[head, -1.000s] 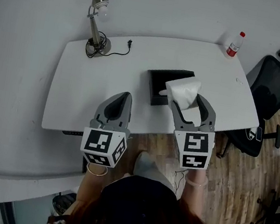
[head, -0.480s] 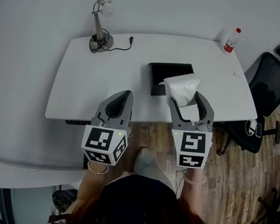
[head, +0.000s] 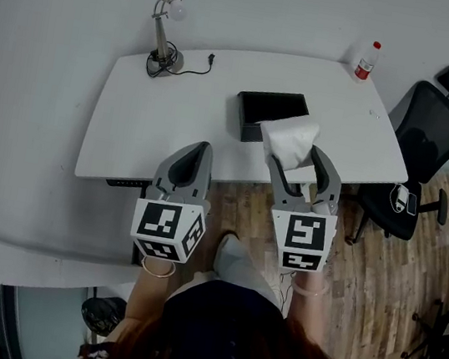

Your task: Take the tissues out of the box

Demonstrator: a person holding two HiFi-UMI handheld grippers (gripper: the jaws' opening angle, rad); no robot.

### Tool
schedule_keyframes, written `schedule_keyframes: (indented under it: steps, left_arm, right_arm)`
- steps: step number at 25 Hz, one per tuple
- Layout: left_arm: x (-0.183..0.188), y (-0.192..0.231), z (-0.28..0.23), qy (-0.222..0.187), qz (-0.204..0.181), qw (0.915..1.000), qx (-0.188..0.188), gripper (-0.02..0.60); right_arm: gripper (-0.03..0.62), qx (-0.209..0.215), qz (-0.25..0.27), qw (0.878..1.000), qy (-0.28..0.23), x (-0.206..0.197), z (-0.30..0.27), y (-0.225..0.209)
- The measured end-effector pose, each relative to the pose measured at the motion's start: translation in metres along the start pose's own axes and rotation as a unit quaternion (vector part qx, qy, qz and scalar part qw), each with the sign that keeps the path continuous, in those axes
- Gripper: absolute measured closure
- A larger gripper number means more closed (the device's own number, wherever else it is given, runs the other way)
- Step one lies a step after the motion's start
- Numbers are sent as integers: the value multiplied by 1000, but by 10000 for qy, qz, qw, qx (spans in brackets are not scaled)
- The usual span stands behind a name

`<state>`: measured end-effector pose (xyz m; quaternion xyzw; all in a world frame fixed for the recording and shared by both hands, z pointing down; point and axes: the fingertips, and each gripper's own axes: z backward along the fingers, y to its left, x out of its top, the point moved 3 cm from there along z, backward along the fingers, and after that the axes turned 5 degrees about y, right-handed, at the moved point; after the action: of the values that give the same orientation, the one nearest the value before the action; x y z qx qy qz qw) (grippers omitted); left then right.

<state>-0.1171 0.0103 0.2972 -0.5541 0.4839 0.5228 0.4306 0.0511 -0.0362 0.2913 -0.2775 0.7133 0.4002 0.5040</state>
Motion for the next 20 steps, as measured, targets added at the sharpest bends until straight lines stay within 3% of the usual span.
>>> schedule_keyframes:
  steps: [20]
  left_arm:
    - [2, -31, 34, -93, 28, 9999, -50, 560]
  right_arm:
    - [284, -201, -86, 9991, -358, 7, 48, 0]
